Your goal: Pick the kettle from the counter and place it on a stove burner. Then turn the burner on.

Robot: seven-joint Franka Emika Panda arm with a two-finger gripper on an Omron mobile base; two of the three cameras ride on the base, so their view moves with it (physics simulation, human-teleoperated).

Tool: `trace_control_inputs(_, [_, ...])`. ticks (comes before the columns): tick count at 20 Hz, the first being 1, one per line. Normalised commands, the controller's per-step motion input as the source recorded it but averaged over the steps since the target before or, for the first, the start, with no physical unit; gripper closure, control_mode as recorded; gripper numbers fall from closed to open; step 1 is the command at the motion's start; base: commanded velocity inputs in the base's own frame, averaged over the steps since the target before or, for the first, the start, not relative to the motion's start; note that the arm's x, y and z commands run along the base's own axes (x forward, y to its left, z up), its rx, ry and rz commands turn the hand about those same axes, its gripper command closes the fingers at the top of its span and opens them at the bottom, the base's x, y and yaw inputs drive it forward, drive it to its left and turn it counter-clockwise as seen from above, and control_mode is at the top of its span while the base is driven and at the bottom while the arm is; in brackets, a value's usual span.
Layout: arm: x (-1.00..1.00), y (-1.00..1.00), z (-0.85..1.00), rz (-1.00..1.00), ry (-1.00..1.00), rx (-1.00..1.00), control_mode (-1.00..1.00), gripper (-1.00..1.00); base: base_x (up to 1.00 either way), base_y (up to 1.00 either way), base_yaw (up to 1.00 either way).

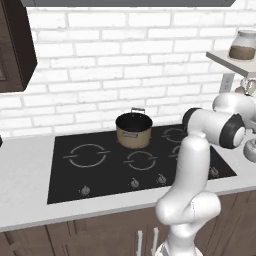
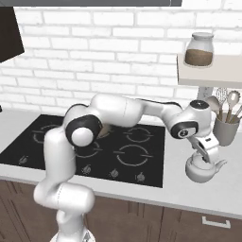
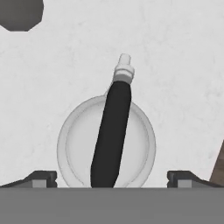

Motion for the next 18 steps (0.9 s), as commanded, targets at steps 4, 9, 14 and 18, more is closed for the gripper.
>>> trace_control_inputs(4, [0.22,0.00,-0.27,0.00,0.00,0.00,-1.00,1.00,0.00,0.00,0.00])
trace_control_inputs(9, [0.20,-0.05,-0.21,0.00,-0.01,0.00,-1.00,1.00,0.00,0.00,0.00])
trace_control_inputs(14, [-0.02,0.00,0.02,-0.01,0.00,0.00,-1.00,1.00,0.00,0.00,0.00])
trace_control_inputs(18, [-0.49,0.60,0.20,0.00,-0.16,0.00,-1.00,1.00,0.00,0.00,0.00])
